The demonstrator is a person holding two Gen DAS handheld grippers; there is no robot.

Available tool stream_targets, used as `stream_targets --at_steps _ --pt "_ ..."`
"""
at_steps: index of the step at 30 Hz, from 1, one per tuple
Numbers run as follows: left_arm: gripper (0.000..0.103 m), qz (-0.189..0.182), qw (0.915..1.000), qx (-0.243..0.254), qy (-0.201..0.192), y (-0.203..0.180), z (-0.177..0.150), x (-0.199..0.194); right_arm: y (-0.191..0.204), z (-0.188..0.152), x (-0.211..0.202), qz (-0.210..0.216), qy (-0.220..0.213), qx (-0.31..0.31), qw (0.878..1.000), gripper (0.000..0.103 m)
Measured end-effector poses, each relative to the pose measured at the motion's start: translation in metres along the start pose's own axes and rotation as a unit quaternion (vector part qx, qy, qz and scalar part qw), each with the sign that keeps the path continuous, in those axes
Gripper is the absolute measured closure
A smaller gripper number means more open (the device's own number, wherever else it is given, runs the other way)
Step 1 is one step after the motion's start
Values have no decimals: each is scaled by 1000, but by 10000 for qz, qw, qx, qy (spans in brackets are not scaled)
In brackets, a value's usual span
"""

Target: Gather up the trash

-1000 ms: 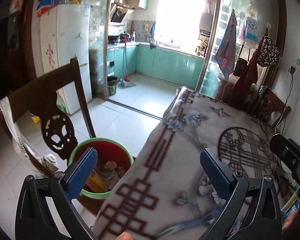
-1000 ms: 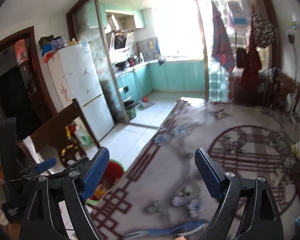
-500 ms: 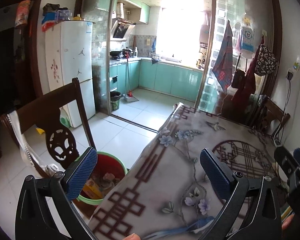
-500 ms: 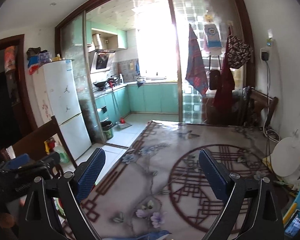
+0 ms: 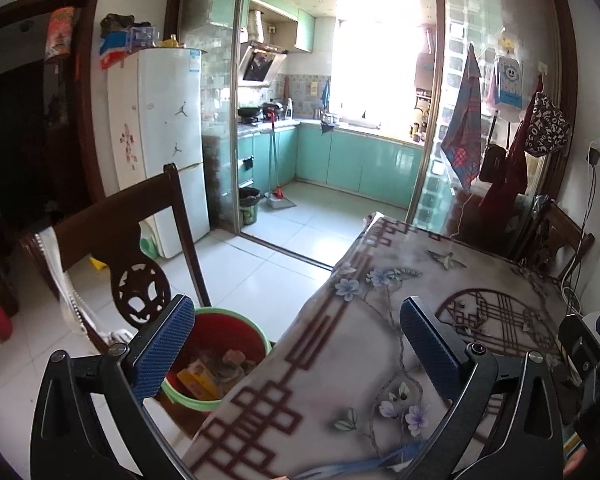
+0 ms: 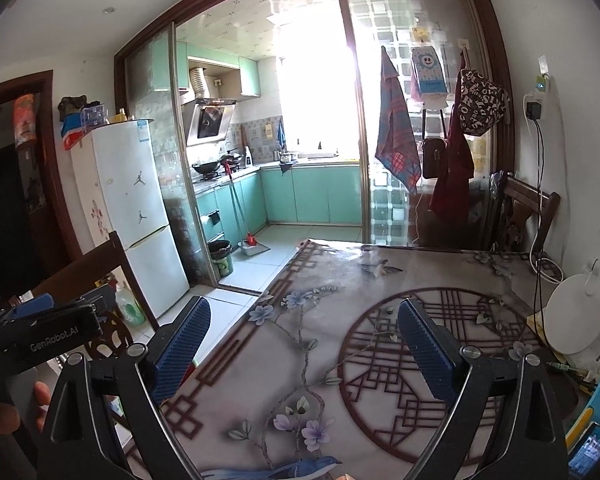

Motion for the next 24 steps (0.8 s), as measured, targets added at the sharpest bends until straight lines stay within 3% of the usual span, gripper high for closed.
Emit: stream_targets --at_steps 24 --pt "0 -169 9998 -1 98 -6 0 2 -11 7 -2 -93 9 178 9998 8"
Point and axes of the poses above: each gripper's, at about its wrist camera, not at the fingertips, and x roughly the way its jaws point, y to its left, z to its top, the point moved 4 cm from there along x, roughly the way its jaws point, and after that the axes turned 10 degrees about -z, right-handed, at the moved point
